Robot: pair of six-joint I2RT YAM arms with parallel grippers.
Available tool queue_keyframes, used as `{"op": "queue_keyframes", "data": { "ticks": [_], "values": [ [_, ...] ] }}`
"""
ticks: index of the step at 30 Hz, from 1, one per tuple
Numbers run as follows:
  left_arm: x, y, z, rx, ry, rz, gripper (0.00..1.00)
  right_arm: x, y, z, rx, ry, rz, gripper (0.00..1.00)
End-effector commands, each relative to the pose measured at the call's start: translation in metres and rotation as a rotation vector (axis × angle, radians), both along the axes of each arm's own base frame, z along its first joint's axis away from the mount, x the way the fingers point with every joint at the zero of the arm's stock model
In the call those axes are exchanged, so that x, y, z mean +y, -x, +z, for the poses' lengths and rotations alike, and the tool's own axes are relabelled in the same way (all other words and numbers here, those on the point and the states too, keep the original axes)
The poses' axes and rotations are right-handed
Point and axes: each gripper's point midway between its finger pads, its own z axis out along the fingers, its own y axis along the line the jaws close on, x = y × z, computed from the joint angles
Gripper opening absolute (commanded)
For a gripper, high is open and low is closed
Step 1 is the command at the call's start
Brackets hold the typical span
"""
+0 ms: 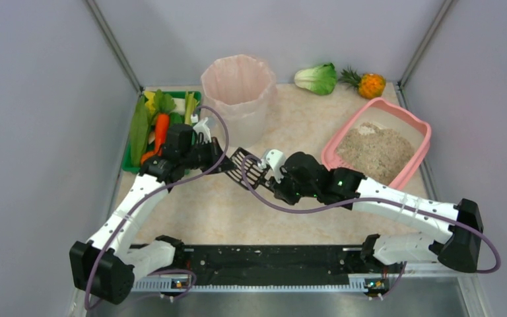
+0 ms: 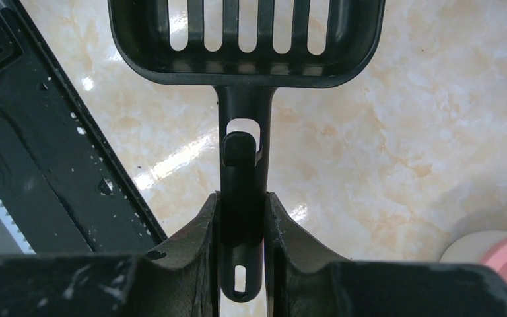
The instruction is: Clean the litter box
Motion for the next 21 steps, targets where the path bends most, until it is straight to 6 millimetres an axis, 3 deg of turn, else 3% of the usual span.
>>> {"op": "queue_keyframes", "data": {
  "ticks": [1,4,7,17,21],
  "values": [
    [0.006,0.003,0.01,0.016,0.065,0.028,0.0,0.026,0.004,0.032,-0.013,-0.164,0.021,0.24],
    [0.01,0.004,0.009,0.041,0.111,0.034,0.0,0.029,0.007,0.031,-0.002,-0.182,0.029,0.35],
    [0.01,0.007,0.008,0.058,0.132,0.022,0.0,0.034,0.009,0.033,0.01,-0.198,0.045,0.38],
    [0.003,0.017,0.008,0.134,0.203,-0.03,0.0,0.039,0.009,0.029,0.017,-0.193,0.059,0.38],
    [0.005,0.017,0.004,0.137,0.191,-0.019,0.0,0.039,0.009,0.031,0.017,-0.198,0.062,0.33]
  ]
}}
